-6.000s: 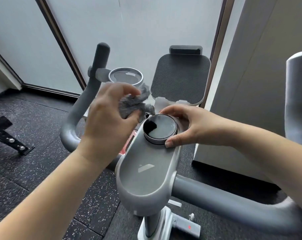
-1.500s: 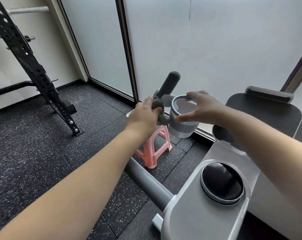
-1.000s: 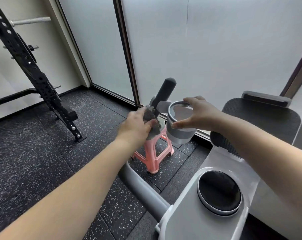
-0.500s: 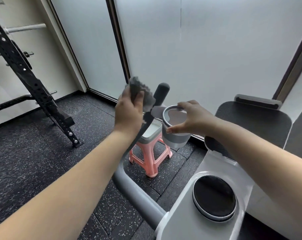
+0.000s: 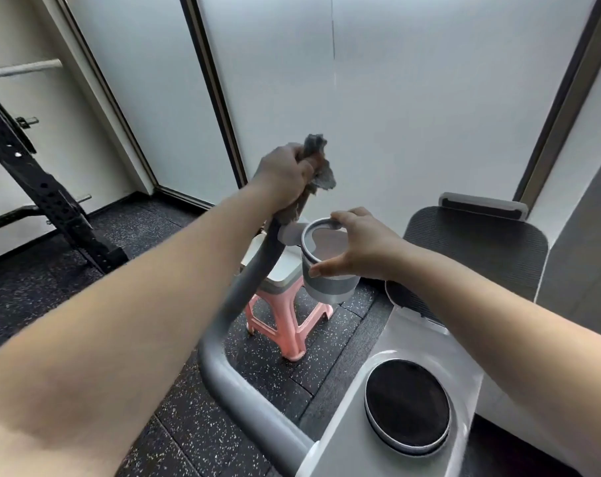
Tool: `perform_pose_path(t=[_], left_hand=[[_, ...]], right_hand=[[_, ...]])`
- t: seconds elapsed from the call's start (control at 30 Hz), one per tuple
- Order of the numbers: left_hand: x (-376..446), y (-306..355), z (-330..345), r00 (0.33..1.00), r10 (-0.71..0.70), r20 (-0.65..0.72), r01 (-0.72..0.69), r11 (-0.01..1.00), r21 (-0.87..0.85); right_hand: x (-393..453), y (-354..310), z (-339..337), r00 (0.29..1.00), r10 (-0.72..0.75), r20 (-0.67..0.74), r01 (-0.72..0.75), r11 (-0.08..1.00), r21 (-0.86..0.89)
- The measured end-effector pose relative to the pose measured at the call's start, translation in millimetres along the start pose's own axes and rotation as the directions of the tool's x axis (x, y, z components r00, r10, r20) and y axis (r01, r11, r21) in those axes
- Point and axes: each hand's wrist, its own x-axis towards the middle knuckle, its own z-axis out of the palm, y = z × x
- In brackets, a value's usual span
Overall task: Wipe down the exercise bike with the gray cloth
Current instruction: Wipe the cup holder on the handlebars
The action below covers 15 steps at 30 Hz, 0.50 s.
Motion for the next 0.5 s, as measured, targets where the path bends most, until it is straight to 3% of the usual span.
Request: perform_pose_path(t=[0.07, 0.13, 0.33, 0.5], left_hand=[[5.2, -5.8, -5.8, 0.996, -0.051, -0.079, 0.046, 0.997, -0.065], [-0.7, -10.3, -0.6, 0.986, 0.019, -0.167, -0.018, 1.0, 0.012], [-11.3, -19.4, 13.0, 0.973, 0.227, -0.049, -0.215, 0.96, 0.18], [-26.6, -33.3, 16.5, 0.917, 0.364, -0.165, -0.332, 0.923, 0.195]], right_hand=[[-0.5, 0.0, -0.5, 1.0, 0.0, 0.0, 0.0, 1.0, 0.003], [-0.7, 0.2, -0.8, 1.0, -0.004, -0.004, 0.004, 1.0, 0.004], [0.0, 1.3, -1.0, 1.0, -0.001, 0.0, 0.001, 1.0, 0.01], [0.7, 2.6, -0.8, 1.0, -0.006, -0.004, 0.007, 1.0, 0.024]])
